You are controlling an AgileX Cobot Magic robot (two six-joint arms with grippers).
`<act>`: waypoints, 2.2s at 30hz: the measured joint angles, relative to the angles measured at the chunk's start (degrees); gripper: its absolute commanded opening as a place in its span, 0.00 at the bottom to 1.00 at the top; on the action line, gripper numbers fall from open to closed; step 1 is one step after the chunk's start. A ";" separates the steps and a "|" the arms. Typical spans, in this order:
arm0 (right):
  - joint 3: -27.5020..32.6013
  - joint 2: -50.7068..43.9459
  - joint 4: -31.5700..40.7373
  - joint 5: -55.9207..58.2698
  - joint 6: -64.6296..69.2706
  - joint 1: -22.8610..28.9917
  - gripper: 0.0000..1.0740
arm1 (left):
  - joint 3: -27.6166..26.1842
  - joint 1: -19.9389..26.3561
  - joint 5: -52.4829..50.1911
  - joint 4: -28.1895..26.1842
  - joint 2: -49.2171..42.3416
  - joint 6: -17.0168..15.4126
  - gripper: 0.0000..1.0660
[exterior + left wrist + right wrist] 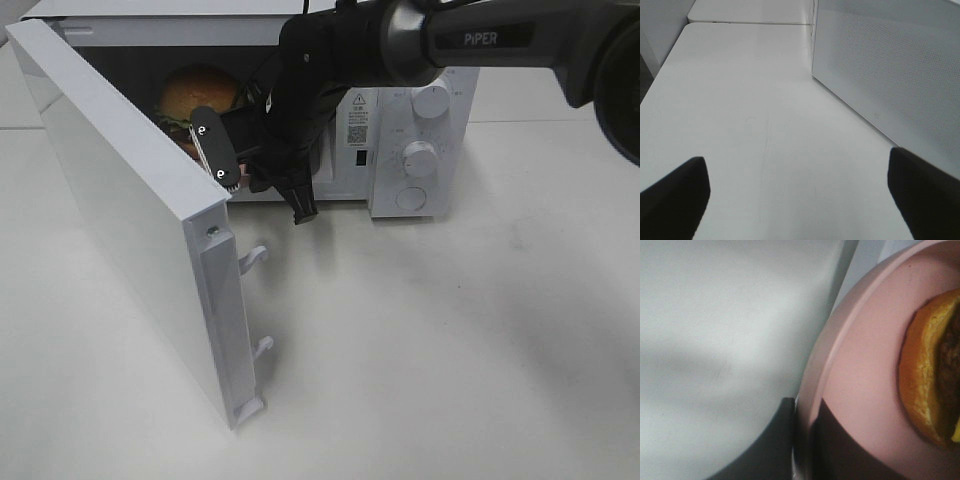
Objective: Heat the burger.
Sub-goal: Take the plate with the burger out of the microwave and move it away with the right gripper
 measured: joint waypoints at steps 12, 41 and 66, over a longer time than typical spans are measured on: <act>11.69 -7.79 8.02 -7.05 -14.38 -1.26 0.00 | 0.00 0.00 0.00 0.00 0.00 0.00 0.83; 30.25 -21.14 11.92 -11.40 -18.85 -2.23 0.00 | 0.00 0.00 0.00 0.00 0.00 0.00 0.83; 51.74 -37.53 12.72 -15.30 -19.08 -2.64 0.00 | 0.00 0.00 0.00 0.00 0.00 0.00 0.83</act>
